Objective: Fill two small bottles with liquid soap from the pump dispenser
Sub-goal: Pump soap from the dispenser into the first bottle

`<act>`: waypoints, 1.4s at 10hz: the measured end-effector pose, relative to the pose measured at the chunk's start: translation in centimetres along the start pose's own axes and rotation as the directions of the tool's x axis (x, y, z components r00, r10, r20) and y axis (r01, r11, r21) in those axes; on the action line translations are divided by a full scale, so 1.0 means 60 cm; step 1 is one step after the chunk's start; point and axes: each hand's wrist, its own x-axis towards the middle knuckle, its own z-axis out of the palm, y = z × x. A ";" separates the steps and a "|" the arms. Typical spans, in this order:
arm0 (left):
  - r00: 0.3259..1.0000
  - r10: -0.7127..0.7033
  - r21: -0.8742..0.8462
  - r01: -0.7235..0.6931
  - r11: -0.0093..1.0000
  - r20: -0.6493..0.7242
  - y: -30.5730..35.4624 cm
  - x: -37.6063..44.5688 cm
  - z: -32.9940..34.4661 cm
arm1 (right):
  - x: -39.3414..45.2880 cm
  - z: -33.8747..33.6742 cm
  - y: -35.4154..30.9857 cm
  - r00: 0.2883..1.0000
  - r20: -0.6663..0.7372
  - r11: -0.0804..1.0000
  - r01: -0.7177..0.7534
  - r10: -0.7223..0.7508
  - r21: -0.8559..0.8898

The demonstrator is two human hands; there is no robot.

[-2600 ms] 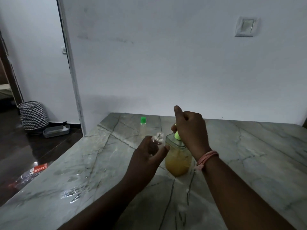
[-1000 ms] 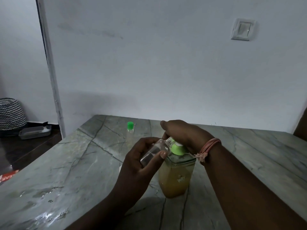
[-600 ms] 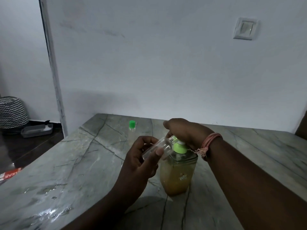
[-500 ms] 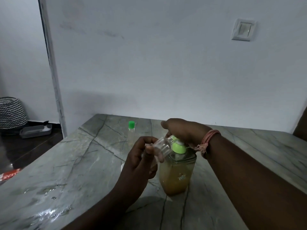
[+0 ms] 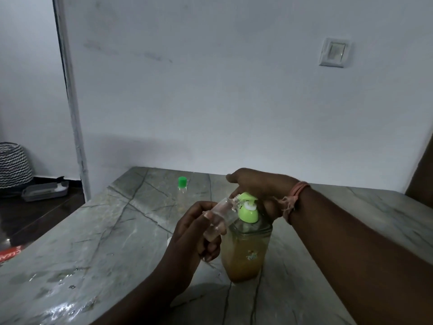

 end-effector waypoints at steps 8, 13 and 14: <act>1.000 -0.003 0.081 0.001 0.997 0.022 0.009 -0.011 -0.005 | -0.037 0.024 -0.004 0.978 -0.118 0.953 0.135 -0.172 -0.273; 1.000 -0.011 0.094 0.009 0.996 0.021 0.007 -0.014 -0.001 | -0.063 0.013 -0.015 0.986 -0.073 0.913 0.112 -0.152 -0.393; 1.000 -0.014 0.101 0.011 0.995 0.025 0.007 -0.013 -0.003 | -0.055 0.014 -0.012 0.982 -0.080 0.910 0.128 -0.173 -0.395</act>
